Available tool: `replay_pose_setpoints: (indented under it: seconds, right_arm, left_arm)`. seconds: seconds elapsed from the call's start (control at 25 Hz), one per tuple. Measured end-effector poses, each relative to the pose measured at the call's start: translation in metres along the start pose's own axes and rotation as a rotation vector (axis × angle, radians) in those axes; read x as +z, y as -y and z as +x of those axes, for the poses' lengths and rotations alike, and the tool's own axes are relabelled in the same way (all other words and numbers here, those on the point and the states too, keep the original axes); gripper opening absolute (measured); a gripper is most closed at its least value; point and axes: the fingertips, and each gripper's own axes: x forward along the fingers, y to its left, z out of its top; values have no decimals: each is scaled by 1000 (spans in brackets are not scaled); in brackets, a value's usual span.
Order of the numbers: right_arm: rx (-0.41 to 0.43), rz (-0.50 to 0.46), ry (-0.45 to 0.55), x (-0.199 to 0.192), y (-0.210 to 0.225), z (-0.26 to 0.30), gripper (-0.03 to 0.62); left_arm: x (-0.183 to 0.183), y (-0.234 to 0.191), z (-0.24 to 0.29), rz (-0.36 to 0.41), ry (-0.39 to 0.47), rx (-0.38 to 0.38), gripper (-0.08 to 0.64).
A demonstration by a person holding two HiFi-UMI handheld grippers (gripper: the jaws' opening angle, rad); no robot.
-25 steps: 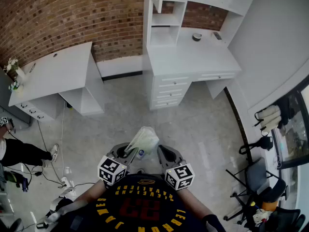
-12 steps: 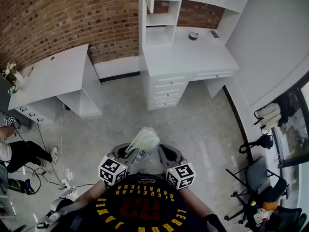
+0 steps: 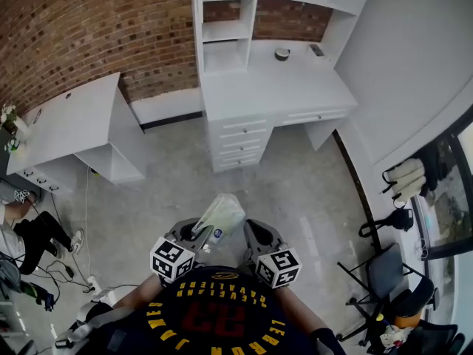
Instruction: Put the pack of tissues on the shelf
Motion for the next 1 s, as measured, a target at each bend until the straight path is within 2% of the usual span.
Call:
replay_pose_setpoints:
  seconds: [0.24, 0.48, 0.72, 1.0]
  right_arm:
    - [21, 23, 15, 26, 69, -16, -11]
    - [53, 42, 21, 47, 131, -28, -11]
    - [116, 41, -9, 50, 158, -30, -11]
    - [155, 84, -52, 36, 171, -22, -11]
  left_arm:
    - [27, 26, 65, 26, -6, 15, 60]
    - [53, 48, 113, 30, -5, 64, 60]
    - [59, 61, 137, 6, -11, 116, 60]
    - [45, 60, 141, -30, -39, 163, 60]
